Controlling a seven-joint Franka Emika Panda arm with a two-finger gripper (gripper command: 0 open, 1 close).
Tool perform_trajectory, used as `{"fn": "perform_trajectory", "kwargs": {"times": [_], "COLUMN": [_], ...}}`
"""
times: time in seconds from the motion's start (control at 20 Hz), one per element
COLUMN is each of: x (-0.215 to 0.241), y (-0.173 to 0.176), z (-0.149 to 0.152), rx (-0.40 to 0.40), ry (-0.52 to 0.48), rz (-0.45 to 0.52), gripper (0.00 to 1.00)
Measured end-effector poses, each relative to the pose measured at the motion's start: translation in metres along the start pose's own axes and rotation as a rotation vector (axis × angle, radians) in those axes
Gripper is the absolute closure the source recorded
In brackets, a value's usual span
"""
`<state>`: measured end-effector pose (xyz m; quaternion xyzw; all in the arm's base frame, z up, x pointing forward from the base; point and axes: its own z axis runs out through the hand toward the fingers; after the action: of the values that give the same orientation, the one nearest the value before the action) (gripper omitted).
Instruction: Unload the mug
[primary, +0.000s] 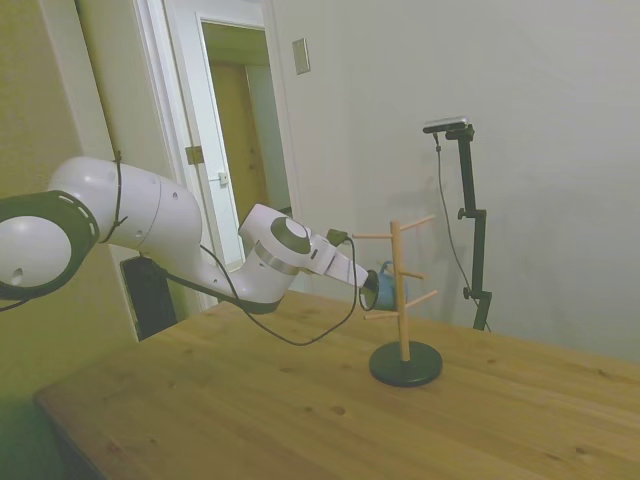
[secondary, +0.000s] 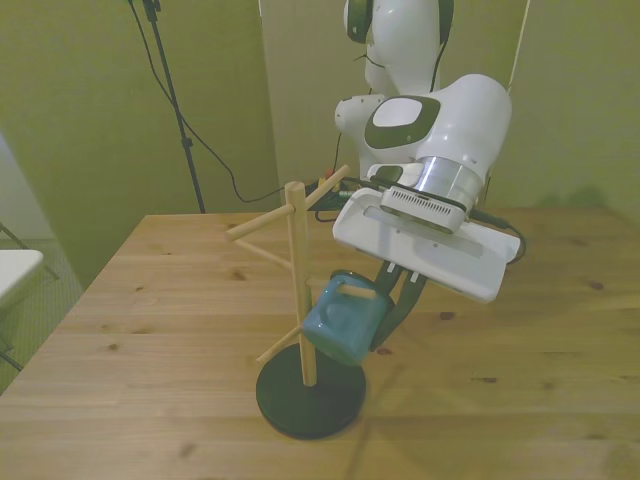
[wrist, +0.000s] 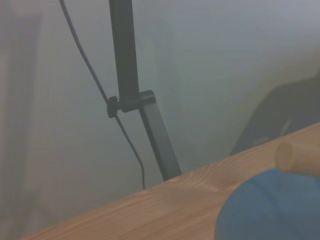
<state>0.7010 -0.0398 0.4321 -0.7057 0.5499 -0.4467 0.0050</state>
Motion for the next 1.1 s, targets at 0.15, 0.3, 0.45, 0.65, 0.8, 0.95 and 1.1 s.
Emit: {"fn": "perform_trajectory", "kwargs": {"times": [0.15,0.3,0.45,0.65,0.8,0.95,1.1], "x": [0.000,0.001,0.002,0.002,0.001,-0.001,-0.008], "y": [-0.001,-0.002,-0.003,-0.008,-0.009,-0.010,-0.012], "z": [-0.002,-0.007,-0.016,-0.026,-0.029,-0.031,-0.033], "rx": [0.004,0.015,0.027,0.043,0.046,0.047,0.052], "ry": [-0.003,-0.007,-0.016,-0.021,-0.025,-0.029,-0.038], "rz": [0.000,0.003,0.006,0.009,0.009,0.006,0.003], "gripper": [1.00,1.00,1.00,1.00,1.00,1.00,1.00]}}
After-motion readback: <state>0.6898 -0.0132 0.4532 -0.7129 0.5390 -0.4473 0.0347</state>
